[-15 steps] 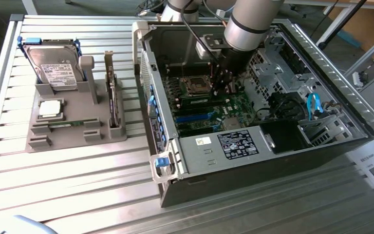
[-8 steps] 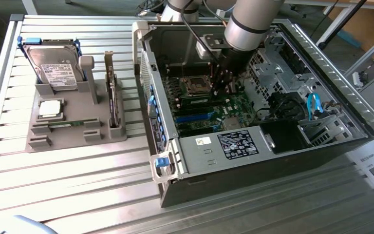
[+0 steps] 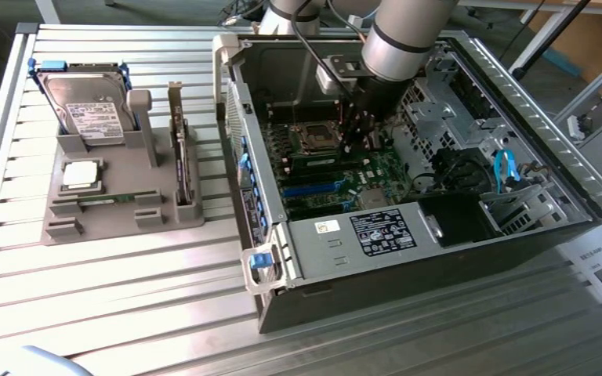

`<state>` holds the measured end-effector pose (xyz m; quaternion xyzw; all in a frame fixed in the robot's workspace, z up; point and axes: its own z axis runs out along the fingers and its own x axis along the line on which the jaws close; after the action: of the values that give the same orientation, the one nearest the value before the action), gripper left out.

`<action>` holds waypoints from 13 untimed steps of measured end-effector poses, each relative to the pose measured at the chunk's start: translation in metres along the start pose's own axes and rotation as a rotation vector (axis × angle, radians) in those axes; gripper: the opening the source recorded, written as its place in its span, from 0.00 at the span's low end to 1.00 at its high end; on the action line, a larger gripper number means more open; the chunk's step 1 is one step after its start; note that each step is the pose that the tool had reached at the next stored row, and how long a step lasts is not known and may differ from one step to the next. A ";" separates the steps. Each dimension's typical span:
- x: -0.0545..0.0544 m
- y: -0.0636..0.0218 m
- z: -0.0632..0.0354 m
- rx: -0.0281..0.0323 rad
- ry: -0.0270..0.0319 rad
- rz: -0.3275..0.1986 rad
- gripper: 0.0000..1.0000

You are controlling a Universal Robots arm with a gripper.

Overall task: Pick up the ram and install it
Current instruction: 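Insert the ram into the slot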

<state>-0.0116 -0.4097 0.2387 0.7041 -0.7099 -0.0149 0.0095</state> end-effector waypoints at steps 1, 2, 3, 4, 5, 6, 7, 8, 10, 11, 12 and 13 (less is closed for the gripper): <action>0.000 0.0005 -0.0012 -0.0009 0.0001 0.000 0.12; 0.000 0.0004 0.0003 -0.0010 0.0001 0.000 0.12; 0.000 0.0004 0.0004 -0.0009 0.0001 0.000 0.12; 0.000 0.0004 0.0006 -0.0009 0.0000 0.000 0.12; 0.000 0.0004 0.0007 -0.0010 0.0002 0.000 0.12; 0.000 0.0004 0.0008 -0.0010 0.0003 0.000 0.12; 0.000 0.0004 0.0009 -0.0011 0.0004 0.000 0.12; 0.000 0.0004 0.0010 -0.0010 0.0003 0.000 0.12; 0.000 0.0004 0.0012 -0.0010 0.0002 0.000 0.12; 0.000 0.0004 0.0013 -0.0010 0.0002 0.000 0.12; 0.000 0.0004 0.0014 -0.0010 0.0004 0.000 0.12; 0.000 0.0004 0.0016 -0.0011 0.0003 0.000 0.12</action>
<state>-0.0121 -0.4098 0.2372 0.7041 -0.7099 -0.0151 0.0100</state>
